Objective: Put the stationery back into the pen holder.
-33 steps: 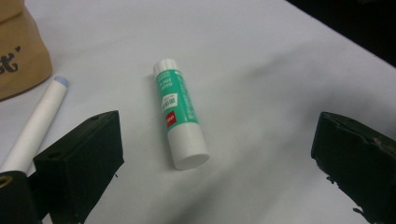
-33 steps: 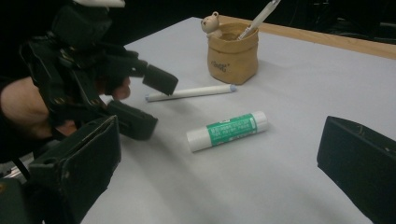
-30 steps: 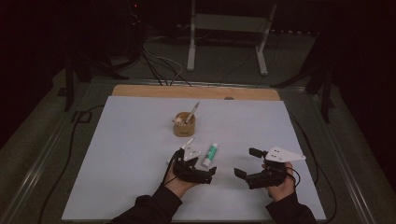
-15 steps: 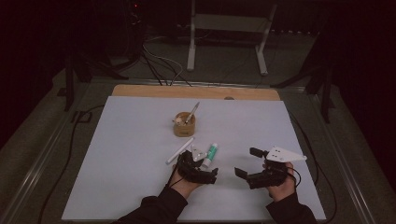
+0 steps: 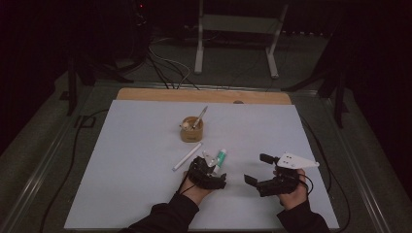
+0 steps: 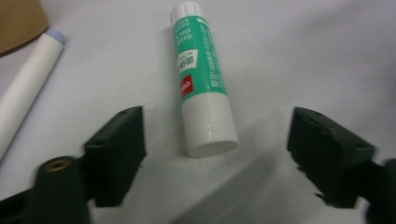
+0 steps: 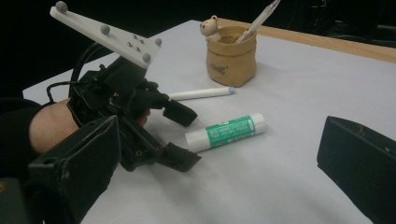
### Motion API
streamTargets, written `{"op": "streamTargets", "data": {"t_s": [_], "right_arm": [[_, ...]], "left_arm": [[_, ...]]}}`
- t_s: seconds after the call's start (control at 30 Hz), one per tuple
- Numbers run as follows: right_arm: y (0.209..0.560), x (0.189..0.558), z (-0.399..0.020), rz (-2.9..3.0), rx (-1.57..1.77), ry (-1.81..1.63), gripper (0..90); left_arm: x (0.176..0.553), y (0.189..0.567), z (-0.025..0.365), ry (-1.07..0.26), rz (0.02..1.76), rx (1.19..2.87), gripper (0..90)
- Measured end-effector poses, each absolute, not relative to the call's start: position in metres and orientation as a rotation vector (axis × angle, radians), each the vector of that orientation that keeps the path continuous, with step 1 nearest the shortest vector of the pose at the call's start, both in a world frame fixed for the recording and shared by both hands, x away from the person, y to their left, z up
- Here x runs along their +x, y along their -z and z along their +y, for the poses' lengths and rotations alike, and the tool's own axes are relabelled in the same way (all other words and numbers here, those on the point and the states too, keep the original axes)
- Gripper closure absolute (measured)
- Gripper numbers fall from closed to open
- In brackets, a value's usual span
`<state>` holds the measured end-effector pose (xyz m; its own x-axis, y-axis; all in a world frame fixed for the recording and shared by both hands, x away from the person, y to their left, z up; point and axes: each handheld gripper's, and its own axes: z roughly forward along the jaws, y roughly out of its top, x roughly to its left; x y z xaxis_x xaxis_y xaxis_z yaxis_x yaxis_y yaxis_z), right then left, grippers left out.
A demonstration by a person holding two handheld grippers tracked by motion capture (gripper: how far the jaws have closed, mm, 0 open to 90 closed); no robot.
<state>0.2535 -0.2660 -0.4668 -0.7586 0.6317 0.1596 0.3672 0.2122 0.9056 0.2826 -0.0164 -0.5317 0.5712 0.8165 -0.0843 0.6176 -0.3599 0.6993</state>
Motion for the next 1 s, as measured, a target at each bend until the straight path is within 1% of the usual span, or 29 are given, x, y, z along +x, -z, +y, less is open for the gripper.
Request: {"op": "streamTargets", "data": {"t_s": [0.03, 0.07, 0.1, 0.17, 0.3, 0.33, 0.4, 0.43, 0.47, 0.53, 0.67, 0.7, 0.9, 1.0], "right_arm": [[0.467, 0.253, -0.266, 2.243, 0.947, -1.566, 0.0], [0.467, 0.253, -0.266, 2.243, 0.947, -1.566, 0.0], [0.467, 0.253, -0.266, 2.243, 0.946, -1.565, 0.0], [0.467, 0.253, -0.266, 2.242, 0.945, -1.567, 0.0], [0.467, 0.254, -0.266, 2.244, 0.947, -1.566, 0.0], [0.467, 0.254, -0.266, 2.244, 0.948, -1.564, 0.0], [0.467, 0.253, -0.266, 2.245, 0.948, -1.564, 0.0], [0.467, 0.254, -0.266, 2.245, 0.948, -1.564, 0.0], [0.467, 0.254, -0.266, 2.245, 0.948, -1.564, 0.0], [0.467, 0.254, -0.266, 2.245, 0.948, -1.564, 0.0], [0.467, 0.253, -0.266, 2.244, 0.946, -1.563, 0.0], [0.467, 0.254, -0.266, 2.244, 0.948, -1.564, 0.0], [0.467, 0.254, -0.266, 2.244, 0.948, -1.564, 0.0], [0.467, 0.254, -0.266, 2.243, 0.951, -1.564, 0.0]], "left_arm": [[0.283, 0.532, -0.016, -0.362, 1.14, 2.104, 29.2], [0.284, 0.533, -0.017, -0.361, 1.146, 2.102, 29.2], [0.286, 0.534, -0.017, -0.354, 1.156, 2.097, 33.8], [0.287, 0.535, -0.016, -0.35, 1.156, 2.097, 37.9], [0.289, 0.536, -0.018, -0.366, 1.162, 2.093, 41.3], [0.29, 0.536, -0.018, -0.369, 1.165, 2.09, 44.2], [0.292, 0.536, -0.018, -0.364, 1.17, 2.085, 46.9], [0.293, 0.536, -0.019, -0.366, 1.168, 2.086, 51.8], [0.294, 0.536, -0.019, -0.364, 1.162, 2.089, 51.8], [0.296, 0.536, -0.019, -0.369, 1.162, 2.088, 54.8], [0.298, 0.536, -0.018, -0.363, 1.175, 2.076, 62.2], [0.299, 0.536, -0.016, -0.351, 1.175, 2.074, 65.8], [0.3, 0.534, -0.015, -0.334, 1.146, 2.093, 66.6], [0.299, 0.531, -0.016, -0.328, 1.097, 2.121, 66.7]]}}
